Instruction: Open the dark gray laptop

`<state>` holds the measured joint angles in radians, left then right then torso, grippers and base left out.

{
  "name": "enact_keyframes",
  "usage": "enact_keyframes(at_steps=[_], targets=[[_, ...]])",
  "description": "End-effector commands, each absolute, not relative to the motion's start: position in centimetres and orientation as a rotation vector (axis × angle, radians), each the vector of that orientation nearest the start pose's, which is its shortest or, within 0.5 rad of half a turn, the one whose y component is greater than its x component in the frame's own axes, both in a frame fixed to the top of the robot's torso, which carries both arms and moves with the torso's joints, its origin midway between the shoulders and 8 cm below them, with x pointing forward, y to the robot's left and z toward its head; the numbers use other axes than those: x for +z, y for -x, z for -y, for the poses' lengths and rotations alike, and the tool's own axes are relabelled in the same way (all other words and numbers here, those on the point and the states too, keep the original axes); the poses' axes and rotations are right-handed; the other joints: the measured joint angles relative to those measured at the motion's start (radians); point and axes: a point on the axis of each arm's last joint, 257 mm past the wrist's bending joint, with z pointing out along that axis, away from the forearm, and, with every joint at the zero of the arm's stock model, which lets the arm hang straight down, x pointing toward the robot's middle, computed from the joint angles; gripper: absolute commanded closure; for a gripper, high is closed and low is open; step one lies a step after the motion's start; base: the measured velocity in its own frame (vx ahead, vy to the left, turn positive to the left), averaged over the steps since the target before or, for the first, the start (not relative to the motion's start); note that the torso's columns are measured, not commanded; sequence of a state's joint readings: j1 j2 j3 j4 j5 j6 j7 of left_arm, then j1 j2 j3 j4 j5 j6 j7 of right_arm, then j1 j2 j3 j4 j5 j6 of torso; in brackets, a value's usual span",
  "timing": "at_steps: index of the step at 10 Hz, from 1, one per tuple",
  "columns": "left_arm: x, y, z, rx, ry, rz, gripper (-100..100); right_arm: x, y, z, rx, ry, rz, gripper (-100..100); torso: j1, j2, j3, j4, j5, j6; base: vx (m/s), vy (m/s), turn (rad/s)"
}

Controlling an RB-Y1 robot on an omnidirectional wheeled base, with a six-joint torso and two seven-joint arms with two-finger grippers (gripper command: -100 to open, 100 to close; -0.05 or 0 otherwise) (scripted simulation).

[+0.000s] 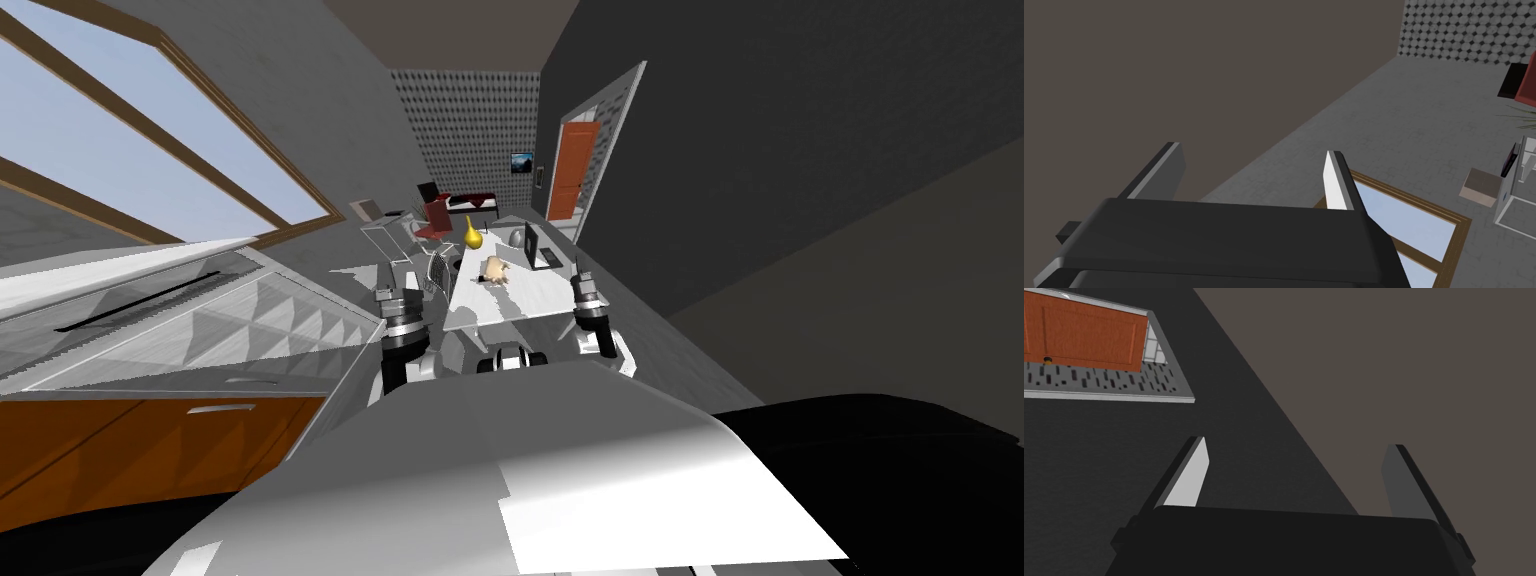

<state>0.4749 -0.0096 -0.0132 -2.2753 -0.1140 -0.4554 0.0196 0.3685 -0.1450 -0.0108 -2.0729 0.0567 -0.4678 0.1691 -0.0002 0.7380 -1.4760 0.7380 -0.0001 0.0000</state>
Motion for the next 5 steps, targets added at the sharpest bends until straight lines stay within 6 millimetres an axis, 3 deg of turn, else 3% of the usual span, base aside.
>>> enact_keyframes(at_steps=[1,5], targets=[[2.1,-35.7,-26.2,-1.262,0.625,-0.683,0,-5.3,-42.9,25.2,1.009,-0.462,-0.989,-100,0.000,0.000,0.000,0.000,0.000,0.000,-0.001,-0.021,0.106],[2.1,-35.7,-26.2,-1.262,0.625,-0.683,0,-7.8,-46.5,24.0,0.883,-0.379,-1.114,-100,0.001,0.000,0.000,0.000,0.000,0.000,-0.001,-0.017,0.086]])
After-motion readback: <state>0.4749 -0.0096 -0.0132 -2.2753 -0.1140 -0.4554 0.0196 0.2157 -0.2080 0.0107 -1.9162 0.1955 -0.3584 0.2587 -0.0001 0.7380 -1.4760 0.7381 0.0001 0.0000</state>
